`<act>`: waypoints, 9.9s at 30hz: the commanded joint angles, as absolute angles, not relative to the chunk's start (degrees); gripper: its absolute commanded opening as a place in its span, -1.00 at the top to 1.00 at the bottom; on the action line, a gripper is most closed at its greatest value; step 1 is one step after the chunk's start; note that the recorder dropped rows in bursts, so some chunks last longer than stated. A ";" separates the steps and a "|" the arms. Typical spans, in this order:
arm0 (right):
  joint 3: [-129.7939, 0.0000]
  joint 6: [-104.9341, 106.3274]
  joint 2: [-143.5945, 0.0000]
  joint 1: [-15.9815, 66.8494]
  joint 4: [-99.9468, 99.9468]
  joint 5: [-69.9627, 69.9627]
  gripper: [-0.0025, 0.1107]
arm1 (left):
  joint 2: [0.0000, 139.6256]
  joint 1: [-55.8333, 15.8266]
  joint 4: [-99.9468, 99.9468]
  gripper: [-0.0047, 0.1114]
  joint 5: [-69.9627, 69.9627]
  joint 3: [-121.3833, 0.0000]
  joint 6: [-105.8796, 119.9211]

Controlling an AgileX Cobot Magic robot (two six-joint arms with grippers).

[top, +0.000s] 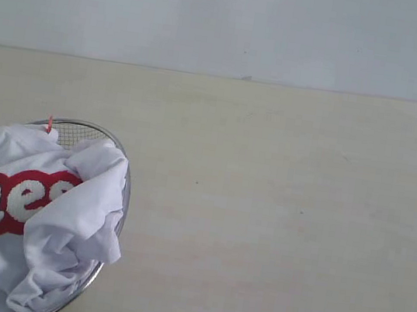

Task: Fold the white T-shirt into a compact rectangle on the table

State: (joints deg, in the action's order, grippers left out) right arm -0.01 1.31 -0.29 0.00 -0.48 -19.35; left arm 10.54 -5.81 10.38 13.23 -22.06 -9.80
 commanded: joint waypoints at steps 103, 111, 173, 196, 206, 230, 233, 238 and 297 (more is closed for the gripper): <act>-83.30 23.65 -111.18 29.52 46.34 -42.54 -0.19 | 70.77 3.07 28.87 0.84 46.30 -56.59 23.95; -83.41 24.51 -112.65 33.16 44.58 -37.17 -0.19 | 70.77 3.07 28.63 0.84 46.17 -56.59 23.95; -83.41 28.81 -88.05 33.16 46.92 -36.75 0.96 | 70.77 3.07 28.41 0.83 63.95 -58.04 30.72; -83.41 29.92 -88.05 33.16 45.10 -36.05 0.96 | 70.58 2.63 49.05 -0.63 63.82 -39.17 36.95; -83.41 30.40 -88.05 33.16 45.10 -35.08 0.96 | 70.58 2.63 52.07 -0.63 62.63 -29.50 37.91; -83.41 30.28 -88.05 33.16 45.21 -34.93 0.96 | 70.58 2.63 68.15 -0.62 56.70 -24.03 57.90; -83.41 30.17 -88.05 33.16 45.32 -34.95 0.96 | 70.58 2.63 69.87 -0.62 56.93 -23.47 59.51; -83.41 30.17 -88.05 33.16 45.45 -34.95 0.96 | 70.58 2.63 69.44 -0.62 55.61 -23.47 59.51; -83.40 16.49 -81.11 33.06 19.96 -34.49 0.96 | 70.70 -9.26 66.54 0.84 52.74 -58.85 50.73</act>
